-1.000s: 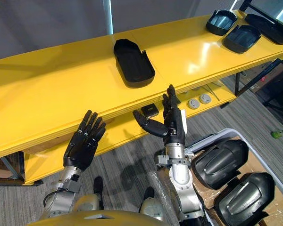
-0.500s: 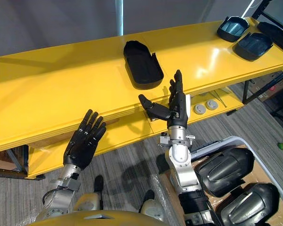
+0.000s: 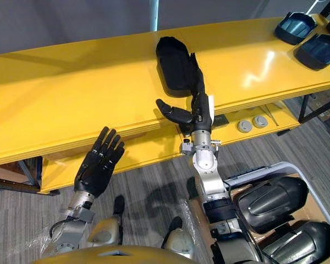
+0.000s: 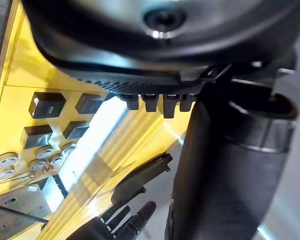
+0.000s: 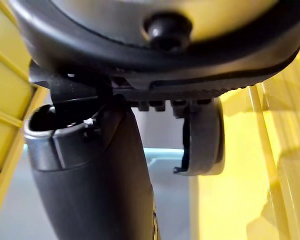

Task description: Walk over and take three plastic housings, then place them on the shelf

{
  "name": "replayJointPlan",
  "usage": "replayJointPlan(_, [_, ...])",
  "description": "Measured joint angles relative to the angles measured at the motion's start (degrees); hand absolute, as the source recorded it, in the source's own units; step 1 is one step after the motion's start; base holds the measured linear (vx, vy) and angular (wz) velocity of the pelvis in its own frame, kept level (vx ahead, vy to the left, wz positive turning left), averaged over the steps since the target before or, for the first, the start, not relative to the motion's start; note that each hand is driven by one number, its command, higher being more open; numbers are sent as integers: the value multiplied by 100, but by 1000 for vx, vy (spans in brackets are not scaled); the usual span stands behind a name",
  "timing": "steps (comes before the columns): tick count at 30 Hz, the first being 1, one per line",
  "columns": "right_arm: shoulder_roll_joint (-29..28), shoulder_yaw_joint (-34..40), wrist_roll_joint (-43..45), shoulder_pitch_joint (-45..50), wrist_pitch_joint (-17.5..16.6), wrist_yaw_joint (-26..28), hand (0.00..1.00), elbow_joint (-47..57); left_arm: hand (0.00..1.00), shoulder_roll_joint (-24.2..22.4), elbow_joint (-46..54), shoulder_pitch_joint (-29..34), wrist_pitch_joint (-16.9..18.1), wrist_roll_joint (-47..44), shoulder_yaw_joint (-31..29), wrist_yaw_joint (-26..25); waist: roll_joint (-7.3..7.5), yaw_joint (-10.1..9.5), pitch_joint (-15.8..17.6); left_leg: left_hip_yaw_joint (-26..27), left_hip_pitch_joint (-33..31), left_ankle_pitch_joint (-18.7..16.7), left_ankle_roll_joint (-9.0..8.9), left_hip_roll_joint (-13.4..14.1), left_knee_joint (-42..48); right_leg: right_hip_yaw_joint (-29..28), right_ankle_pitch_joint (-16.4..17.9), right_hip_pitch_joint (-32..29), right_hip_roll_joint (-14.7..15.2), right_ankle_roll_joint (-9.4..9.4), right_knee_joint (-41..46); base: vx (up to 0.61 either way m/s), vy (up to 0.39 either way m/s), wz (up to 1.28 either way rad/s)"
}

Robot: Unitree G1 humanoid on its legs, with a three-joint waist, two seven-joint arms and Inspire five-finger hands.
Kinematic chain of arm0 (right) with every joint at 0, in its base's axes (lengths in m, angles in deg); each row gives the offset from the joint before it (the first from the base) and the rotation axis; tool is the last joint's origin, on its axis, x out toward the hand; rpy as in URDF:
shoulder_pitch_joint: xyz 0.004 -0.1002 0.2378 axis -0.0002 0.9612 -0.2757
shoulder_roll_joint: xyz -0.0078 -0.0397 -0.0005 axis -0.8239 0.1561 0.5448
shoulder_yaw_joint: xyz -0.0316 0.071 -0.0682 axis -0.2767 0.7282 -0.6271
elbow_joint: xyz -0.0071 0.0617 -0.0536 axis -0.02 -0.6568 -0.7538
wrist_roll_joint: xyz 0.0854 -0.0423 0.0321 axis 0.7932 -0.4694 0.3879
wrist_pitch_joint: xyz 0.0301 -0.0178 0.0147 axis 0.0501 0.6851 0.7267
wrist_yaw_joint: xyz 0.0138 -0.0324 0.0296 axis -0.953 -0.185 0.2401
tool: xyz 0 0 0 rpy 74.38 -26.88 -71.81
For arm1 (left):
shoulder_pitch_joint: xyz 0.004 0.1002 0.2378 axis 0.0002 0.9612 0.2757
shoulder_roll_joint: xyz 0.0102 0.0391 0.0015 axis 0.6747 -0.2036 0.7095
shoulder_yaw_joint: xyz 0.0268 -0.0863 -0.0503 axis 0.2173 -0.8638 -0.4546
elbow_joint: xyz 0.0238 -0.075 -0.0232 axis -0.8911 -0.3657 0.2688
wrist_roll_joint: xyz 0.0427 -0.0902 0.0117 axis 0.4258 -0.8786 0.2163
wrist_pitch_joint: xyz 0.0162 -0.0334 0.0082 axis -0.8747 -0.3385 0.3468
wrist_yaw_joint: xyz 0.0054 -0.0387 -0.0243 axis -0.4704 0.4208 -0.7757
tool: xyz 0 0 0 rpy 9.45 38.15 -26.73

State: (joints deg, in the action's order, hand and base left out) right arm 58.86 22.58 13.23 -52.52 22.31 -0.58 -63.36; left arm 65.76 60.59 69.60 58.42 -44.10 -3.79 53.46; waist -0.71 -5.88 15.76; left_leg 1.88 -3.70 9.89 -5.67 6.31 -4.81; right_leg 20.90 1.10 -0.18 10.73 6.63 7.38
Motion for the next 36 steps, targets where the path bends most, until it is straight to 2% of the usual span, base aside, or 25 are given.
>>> replayJointPlan(7, [135, 5, 6, -565, 147, -139, 100, -352, 100, -10, -2, -20, 24, -1, 9, 22, -84, -18, 78, -73, -96, 51, 33, -84, 3, 44, 53, -130, 108, 21, 179, 2, -13, 6])
replayJointPlan(12, [134, 114, 5, -993, 204, -337, 100, -620, 100, -12, -19, -143, 63, -4, 10, 22, -151, -23, 273, -85, -97, 78, 54, -95, 2, 42, 66, -165, 137, 25, 264, -33, -16, 0])
replayJointPlan(19, [131, 171, 2, -1106, 210, -510, 100, -669, 100, -22, -43, -147, 169, -7, 21, 23, -203, -11, 318, -84, -104, 85, 61, -101, 1, 59, 81, -170, 148, 10, 252, -9, -14, 0])
replayJointPlan(21, [101, 233, -52, -925, 227, -547, 100, -375, 100, -90, -43, -143, 176, -6, 20, 41, -206, -15, 320, -83, -105, 86, 65, -102, 1, 59, 66, -164, 146, 32, 240, 7, -32, 1])
replayJointPlan(23, [-23, 331, -95, -317, 224, -620, 100, 519, 100, -142, -43, -89, 208, -3, 15, 51, -205, -5, 320, -73, -103, 74, 62, -105, 1, 53, 59, -152, 144, 39, 207, 35, -37, 0])
replayJointPlan(28, [-149, 402, -90, 967, 135, -566, 100, 1760, 100, -175, -25, 114, 278, 1, -60, 101, -166, 112, 298, 65, 9, -15, 50, -96, -5, -40, 11, -30, 109, 93, -14, 22, -29, -12])
replayJointPlan(32, [-386, 482, -85, 1699, 70, -490, 100, 1976, 100, -160, 3, 288, 253, 2, -101, 234, -56, 155, 109, 279, 101, -115, 15, -64, -4, -223, -116, 33, 48, 92, -229, 24, -15, -28])
replayJointPlan(36, [-663, 567, -61, 2367, 73, -477, 100, 1980, 100, -155, 80, 280, 9, 5, -107, 351, 131, 184, -131, 644, 310, -220, 26, -45, -3, -570, -262, 103, 10, 71, -457, 10, 4, -43])
